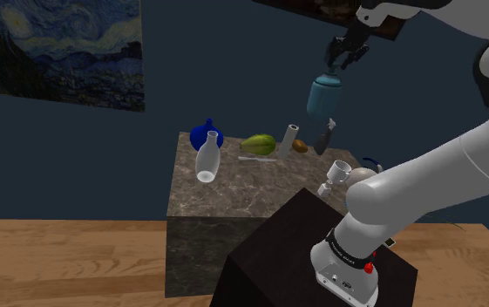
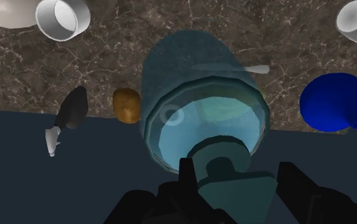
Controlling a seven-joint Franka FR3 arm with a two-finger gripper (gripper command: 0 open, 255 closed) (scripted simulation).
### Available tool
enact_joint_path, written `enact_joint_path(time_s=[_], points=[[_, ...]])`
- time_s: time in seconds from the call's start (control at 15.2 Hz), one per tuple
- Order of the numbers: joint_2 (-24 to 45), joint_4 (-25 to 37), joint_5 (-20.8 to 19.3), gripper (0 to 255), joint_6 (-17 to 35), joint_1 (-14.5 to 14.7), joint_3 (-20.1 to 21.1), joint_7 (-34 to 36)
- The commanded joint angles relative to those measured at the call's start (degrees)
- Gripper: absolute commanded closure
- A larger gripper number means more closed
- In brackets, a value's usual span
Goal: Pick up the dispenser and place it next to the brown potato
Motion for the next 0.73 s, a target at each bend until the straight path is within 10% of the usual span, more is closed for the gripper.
enact_joint_path(time_s=[0.0,0.66], points=[[2.46,2.58,0.65,255,0.03,-0.46,-1.97,-2.70],[18.30,19.41,8.57,255,-2.12,-4.52,-12.04,-17.95]])
